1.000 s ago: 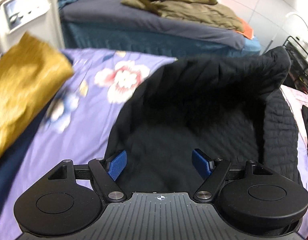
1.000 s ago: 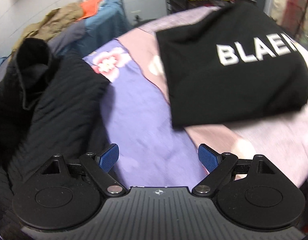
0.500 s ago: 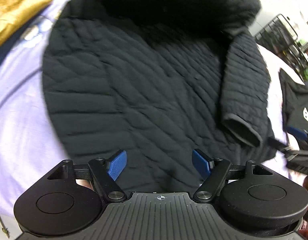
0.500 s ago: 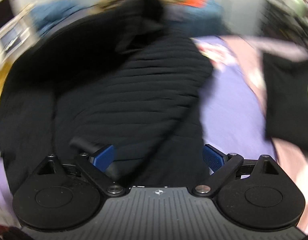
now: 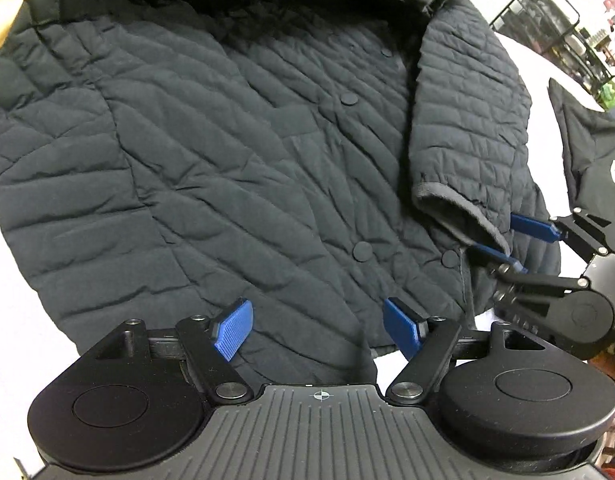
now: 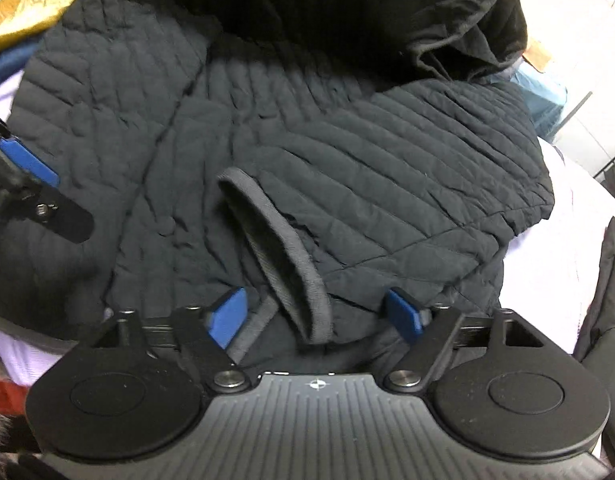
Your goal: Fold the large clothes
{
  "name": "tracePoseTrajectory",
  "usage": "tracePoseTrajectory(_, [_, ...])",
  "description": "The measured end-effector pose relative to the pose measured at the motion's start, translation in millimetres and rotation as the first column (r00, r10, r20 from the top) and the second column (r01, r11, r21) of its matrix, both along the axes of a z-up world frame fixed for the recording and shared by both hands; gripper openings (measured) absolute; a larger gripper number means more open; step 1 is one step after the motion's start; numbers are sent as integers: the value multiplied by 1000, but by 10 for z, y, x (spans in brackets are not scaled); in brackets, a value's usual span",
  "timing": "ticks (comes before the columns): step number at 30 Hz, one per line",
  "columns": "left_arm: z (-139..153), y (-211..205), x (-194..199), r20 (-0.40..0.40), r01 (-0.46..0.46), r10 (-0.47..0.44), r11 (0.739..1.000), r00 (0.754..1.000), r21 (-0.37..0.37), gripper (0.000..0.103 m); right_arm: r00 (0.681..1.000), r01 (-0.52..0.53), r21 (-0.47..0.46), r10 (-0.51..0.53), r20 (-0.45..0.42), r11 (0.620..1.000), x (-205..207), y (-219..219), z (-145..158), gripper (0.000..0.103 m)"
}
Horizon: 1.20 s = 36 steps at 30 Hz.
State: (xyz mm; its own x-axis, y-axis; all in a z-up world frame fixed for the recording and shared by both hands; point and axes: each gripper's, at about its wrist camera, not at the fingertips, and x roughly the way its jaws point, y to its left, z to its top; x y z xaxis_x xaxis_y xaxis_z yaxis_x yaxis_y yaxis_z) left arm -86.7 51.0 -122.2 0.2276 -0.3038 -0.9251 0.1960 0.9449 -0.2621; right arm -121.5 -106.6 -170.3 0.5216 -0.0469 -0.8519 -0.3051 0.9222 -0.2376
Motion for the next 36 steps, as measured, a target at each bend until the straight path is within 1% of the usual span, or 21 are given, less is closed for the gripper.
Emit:
tracePoseTrajectory(1, [-6, 19, 9, -4, -2, 2, 1000, 1000, -3, 103, 1000, 10, -8, -10, -5, 1000, 10, -8, -20, 59])
tracePoseTrajectory(2, [-21, 30, 25, -9, -4, 3, 1000, 1000, -6, 103, 1000, 20, -3, -20, -10, 1000, 27, -33, -25, 53])
tracePoseTrajectory(3, [-31, 27, 40, -10, -4, 4, 1000, 1000, -7, 103, 999, 33, 17, -32, -14, 999, 37, -62, -19, 51])
tracePoseTrajectory(5, [-32, 31, 66, -5, -7, 7, 1000, 1000, -2, 103, 998, 69, 54, -68, -17, 996, 51, -117, 5, 40])
tracePoseTrajectory(6, [-32, 26, 84, -1, -5, 5, 1000, 1000, -2, 103, 996, 86, 76, -84, -21, 993, 65, -144, 23, 40])
tracePoseTrajectory(9, [-17, 27, 127, 9, 8, -8, 1000, 1000, -3, 103, 994, 108, 125, -107, -19, 986, 64, -197, 111, 27])
tracePoseTrajectory(10, [-18, 37, 139, 14, 13, -13, 1000, 1000, 0, 103, 994, 110, 131, -110, -7, 985, 57, -204, 156, 18])
tracePoseTrajectory(11, [-17, 44, 153, 16, 17, -18, 1000, 1000, 3, 103, 993, 118, 136, -120, 11, 984, 53, -220, 218, 12])
tracePoseTrajectory(15, [-20, 100, 204, 15, 22, -22, 1000, 1000, 17, 102, 977, 173, 213, -195, 87, 962, 106, -437, 553, 8])
tracePoseTrajectory(17, [-25, 130, 227, 13, 17, -17, 1000, 1000, 15, 95, 960, 214, 219, -246, 132, 952, 169, -611, 704, 7])
tracePoseTrajectory(18, [-36, 145, 235, 13, 15, -15, 1000, 1000, 17, 96, 947, 240, 222, -277, 159, 945, 202, -717, 789, 7])
tracePoseTrajectory(19, [-40, 164, 246, 11, 11, -12, 1000, 1000, 20, 89, 935, 263, 220, -304, 183, 940, 239, -823, 868, 7])
tracePoseTrajectory(20, [-46, 177, 254, 7, 9, -9, 1000, 1000, 10, 89, 921, 287, 213, -330, 206, 934, 273, -940, 941, 7])
tracePoseTrajectory(22, [-49, 213, 264, 4, 5, -5, 1000, 1000, 0, 89, 886, 344, 208, -390, 250, 916, 349, -1218, 1091, 6])
tracePoseTrajectory(24, [-52, 225, 259, 7, 6, -6, 1000, 1000, 0, 86, 842, 410, 229, -463, 277, 883, 416, -1549, 1244, 5])
tracePoseTrajectory(27, [-51, 218, 249, 13, 10, -10, 1000, 1000, 8, 82, 763, 502, 224, -550, 341, 835, 486, -2037, 1474, 5])
tracePoseTrajectory(30, [-44, 213, 241, 17, 12, -12, 1000, 1000, 12, 82, 681, 588, 175, -600, 419, 790, 528, -2495, 1675, 5])
tracePoseTrajectory(32, [-48, 207, 240, 18, 10, -10, 1000, 1000, 17, 82, 606, 664, 164, -653, 455, 730, 534, -2835, 1760, 5])
tracePoseTrajectory(33, [-44, 211, 240, 19, 10, -11, 1000, 1000, 19, 82, 564, 707, 165, -689, 455, 688, 541, -3032, 1774, 5])
tracePoseTrajectory(35, [-37, 197, 238, 21, 11, -12, 1000, 1000, 27, 82, 473, 789, 193, -777, 416, 583, 542, -3433, 1730, 5])
tracePoseTrajectory(36, [-30, 191, 238, 23, 11, -11, 999, 1000, 31, 82, 431, 825, 206, -822, 373, 526, 537, -3618, 1678, 6])
